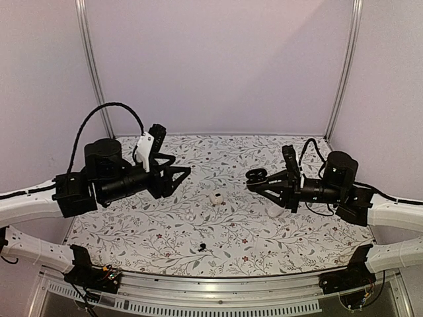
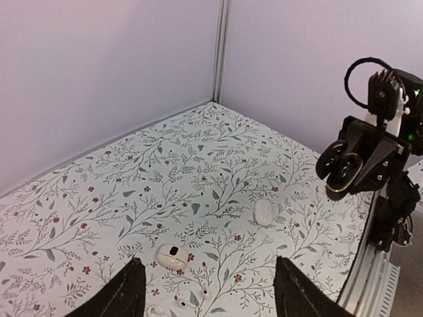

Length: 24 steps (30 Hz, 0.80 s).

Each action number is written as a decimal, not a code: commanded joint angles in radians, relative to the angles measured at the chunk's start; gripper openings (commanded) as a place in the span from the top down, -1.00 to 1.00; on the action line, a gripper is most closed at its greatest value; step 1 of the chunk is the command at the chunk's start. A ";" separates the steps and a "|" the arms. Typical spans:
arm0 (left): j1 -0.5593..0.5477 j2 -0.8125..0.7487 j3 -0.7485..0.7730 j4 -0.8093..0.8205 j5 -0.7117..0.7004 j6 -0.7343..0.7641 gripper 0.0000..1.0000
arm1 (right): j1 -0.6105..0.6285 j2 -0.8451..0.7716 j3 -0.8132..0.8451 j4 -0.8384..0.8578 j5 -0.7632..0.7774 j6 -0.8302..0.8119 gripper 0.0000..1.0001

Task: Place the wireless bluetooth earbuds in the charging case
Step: Pick up the right earbud from the corner of the board.

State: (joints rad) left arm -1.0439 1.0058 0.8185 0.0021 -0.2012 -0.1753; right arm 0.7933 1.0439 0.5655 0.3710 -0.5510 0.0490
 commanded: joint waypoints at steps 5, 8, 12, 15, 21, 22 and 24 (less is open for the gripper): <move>0.126 0.175 0.018 -0.255 0.191 -0.207 -0.22 | -0.098 -0.103 -0.078 0.023 -0.002 0.073 1.00; 0.126 0.231 0.008 -0.324 0.273 -0.238 -0.19 | -0.108 -0.118 -0.091 0.017 -0.007 0.082 1.00; 0.097 0.276 -0.025 -0.408 0.335 -0.271 -0.08 | -0.109 -0.139 -0.123 0.020 -0.002 0.089 1.00; 0.055 0.279 -0.058 -0.431 0.331 -0.287 -0.01 | -0.109 -0.137 -0.138 0.024 0.000 0.086 1.00; -0.004 0.384 -0.048 -0.459 0.344 -0.267 0.12 | -0.111 -0.114 -0.140 0.030 -0.010 0.083 1.00; -0.014 0.415 -0.028 -0.472 0.340 -0.260 0.13 | -0.111 -0.111 -0.139 0.029 -0.012 0.083 1.00; -0.036 0.487 0.025 -0.512 0.322 -0.247 0.14 | -0.111 -0.108 -0.140 0.027 -0.012 0.083 1.00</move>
State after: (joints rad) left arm -1.0401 1.3891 0.7719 -0.4351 0.1238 -0.4404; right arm 0.6907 0.9272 0.4297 0.3752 -0.5560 0.1238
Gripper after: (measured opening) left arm 0.434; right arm 0.221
